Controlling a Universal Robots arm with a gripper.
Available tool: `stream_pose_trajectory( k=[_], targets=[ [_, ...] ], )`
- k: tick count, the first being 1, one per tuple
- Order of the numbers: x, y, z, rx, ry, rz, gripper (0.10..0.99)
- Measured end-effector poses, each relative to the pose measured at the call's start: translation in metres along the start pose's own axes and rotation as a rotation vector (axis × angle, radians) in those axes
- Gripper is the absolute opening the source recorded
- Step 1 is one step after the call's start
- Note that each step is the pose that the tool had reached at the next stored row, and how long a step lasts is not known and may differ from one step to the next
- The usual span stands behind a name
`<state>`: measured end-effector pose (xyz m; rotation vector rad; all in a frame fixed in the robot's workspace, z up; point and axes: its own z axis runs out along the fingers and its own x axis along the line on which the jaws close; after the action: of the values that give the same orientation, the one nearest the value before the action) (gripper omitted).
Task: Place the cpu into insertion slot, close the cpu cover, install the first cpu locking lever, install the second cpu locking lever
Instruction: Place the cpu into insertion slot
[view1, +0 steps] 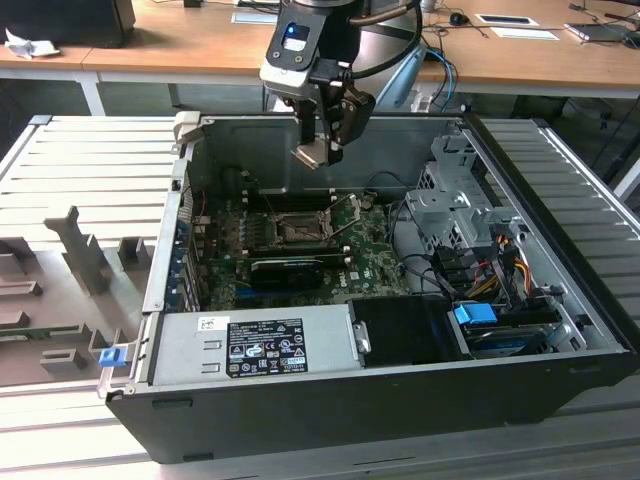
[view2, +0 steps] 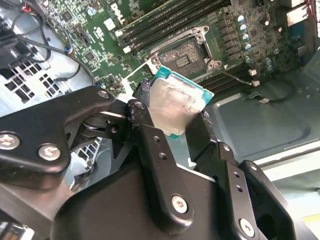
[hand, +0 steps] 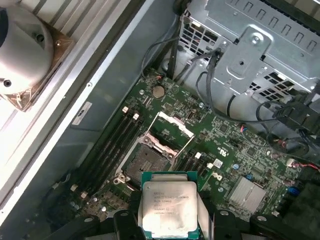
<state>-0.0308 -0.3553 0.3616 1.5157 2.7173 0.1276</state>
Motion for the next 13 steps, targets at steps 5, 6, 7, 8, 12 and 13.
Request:
stream_pose_trajectory(
  k=[5, 6, 7, 8, 12, 13],
  targets=[
    [0.0000, 0.0000, 0.0003, -0.001, -0.0056, 0.062, 0.525],
    [0.0000, 0.0000, 0.0002, -0.001, -0.0059, 0.065, 0.525],
    [0.0000, 0.0000, 0.0003, -0.001, -0.0062, 0.068, 0.525],
    [0.0000, 0.0000, 0.0003, -0.001, -0.0063, 0.070, 0.525],
    [0.0000, 0.0000, 0.0007, -0.001, -0.0070, 0.078, 0.525],
    [0.0000, -0.0001, 0.0008, -0.001, -0.0071, 0.079, 0.525]
  ],
)
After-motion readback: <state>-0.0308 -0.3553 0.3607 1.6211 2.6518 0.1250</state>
